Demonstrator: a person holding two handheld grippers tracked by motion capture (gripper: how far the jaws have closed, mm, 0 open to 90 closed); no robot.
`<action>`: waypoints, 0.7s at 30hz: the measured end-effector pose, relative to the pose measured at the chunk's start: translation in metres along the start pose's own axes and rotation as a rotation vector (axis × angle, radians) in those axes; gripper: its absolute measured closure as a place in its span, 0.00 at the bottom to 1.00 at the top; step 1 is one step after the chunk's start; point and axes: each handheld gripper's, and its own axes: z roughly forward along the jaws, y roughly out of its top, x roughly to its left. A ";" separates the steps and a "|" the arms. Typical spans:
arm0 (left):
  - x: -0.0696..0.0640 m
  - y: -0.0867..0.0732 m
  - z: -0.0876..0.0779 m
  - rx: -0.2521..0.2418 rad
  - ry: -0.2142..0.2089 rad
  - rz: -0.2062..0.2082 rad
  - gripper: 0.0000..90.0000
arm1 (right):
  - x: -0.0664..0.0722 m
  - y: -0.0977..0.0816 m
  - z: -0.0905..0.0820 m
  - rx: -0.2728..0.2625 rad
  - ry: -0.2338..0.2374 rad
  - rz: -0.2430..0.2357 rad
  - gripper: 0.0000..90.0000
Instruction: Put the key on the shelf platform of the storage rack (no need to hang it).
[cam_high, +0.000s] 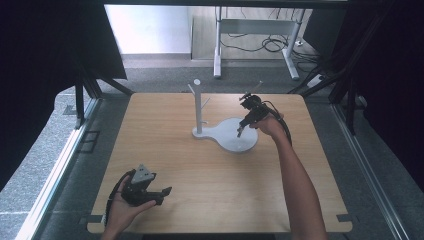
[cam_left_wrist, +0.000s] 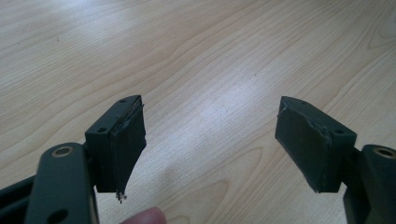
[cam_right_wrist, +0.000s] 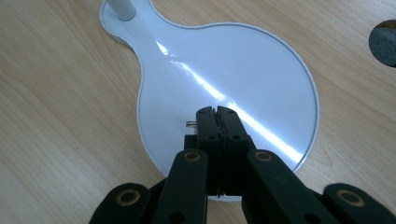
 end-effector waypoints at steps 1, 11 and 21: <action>0.000 0.000 0.000 0.000 0.000 0.000 0.27 | 0.000 0.000 0.000 0.000 0.000 0.000 0.99; -0.001 0.000 0.000 -0.001 -0.002 0.003 0.27 | -0.004 -0.006 0.019 -0.002 -0.020 0.031 0.99; -0.001 0.001 0.000 -0.002 -0.004 0.006 0.27 | -0.003 -0.006 0.032 -0.003 -0.036 0.046 0.99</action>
